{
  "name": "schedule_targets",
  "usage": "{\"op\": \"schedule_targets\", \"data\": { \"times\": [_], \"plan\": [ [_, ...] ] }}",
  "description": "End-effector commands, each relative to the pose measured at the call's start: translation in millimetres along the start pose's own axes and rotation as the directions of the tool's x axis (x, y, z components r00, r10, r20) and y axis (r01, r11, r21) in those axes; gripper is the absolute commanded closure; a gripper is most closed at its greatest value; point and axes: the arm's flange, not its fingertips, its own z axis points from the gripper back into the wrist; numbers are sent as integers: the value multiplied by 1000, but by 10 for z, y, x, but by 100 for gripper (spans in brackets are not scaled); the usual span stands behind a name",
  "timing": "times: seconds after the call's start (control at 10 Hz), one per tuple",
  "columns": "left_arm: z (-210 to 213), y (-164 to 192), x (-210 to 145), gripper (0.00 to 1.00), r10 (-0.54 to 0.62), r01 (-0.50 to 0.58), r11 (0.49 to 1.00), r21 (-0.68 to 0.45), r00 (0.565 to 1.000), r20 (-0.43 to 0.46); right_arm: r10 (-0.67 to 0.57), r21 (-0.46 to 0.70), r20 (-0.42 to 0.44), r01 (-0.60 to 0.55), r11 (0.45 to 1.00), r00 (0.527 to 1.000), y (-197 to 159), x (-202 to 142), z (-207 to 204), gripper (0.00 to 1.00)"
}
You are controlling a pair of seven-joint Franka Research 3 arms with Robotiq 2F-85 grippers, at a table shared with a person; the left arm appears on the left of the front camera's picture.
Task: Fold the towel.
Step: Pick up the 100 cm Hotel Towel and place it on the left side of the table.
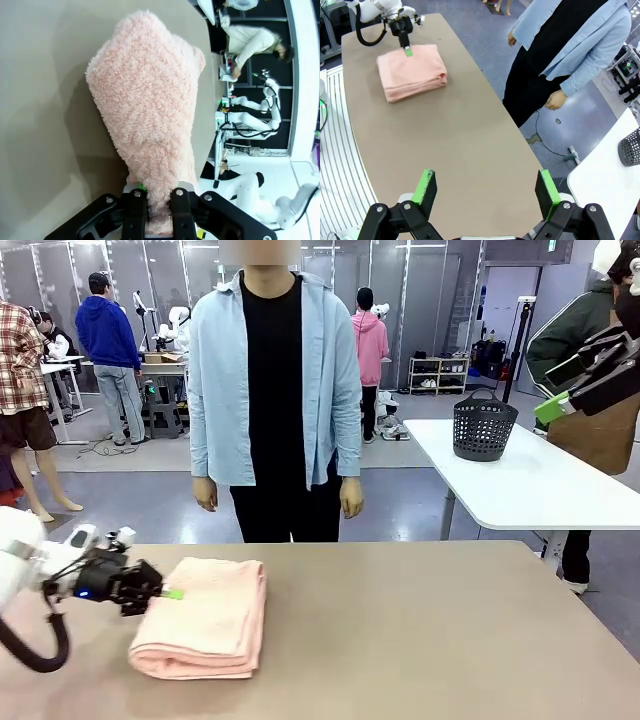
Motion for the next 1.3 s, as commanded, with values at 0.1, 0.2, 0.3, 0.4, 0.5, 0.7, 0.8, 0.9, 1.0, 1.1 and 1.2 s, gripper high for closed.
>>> {"op": "schedule_targets", "data": {
  "times": [0.1,0.2,0.3,0.4,0.5,0.7,0.8,0.9,1.0,1.1,1.2],
  "plan": [
    [772,228,-244,85,-61,61,998,-12,998,10,-7,-8,-9,7,1000,1000,7,13,5,0],
    [1111,332,-294,85,-78,79,997,-22,997,14,-7,-8,-9,7,1000,1000,7,13,5,0],
    [1387,418,-296,85,-89,88,996,6,994,58,-7,-8,-9,7,1000,1000,7,13,5,0],
    [1633,517,-308,85,-99,98,995,20,993,60,-7,-8,-9,7,1000,1000,7,13,5,0],
    [1862,642,-322,85,-93,92,995,41,995,45,-7,-8,-9,7,1000,1000,7,13,5,0],
    [2259,881,-339,85,-60,55,997,56,994,90,-7,-8,-9,7,1000,1000,7,13,5,0],
    [2335,938,-348,85,-54,51,998,42,995,86,-7,-8,-9,7,1000,1000,7,13,5,0],
    [2357,944,-336,85,-50,44,998,50,991,125,-7,-8,-9,7,1000,1000,7,13,5,0],
    [2354,914,-329,85,-58,55,998,26,989,140,-7,-8,-9,7,1000,1000,7,13,5,0],
    [2368,958,-398,85,-30,21,997,80,993,112,-7,-8,-9,7,1000,1000,7,13,5,0],
    [2368,958,-398,85,-30,21,997,80,993,112,-7,-8,-9,7,1000,1000,7,13,5,0]
  ]
}}
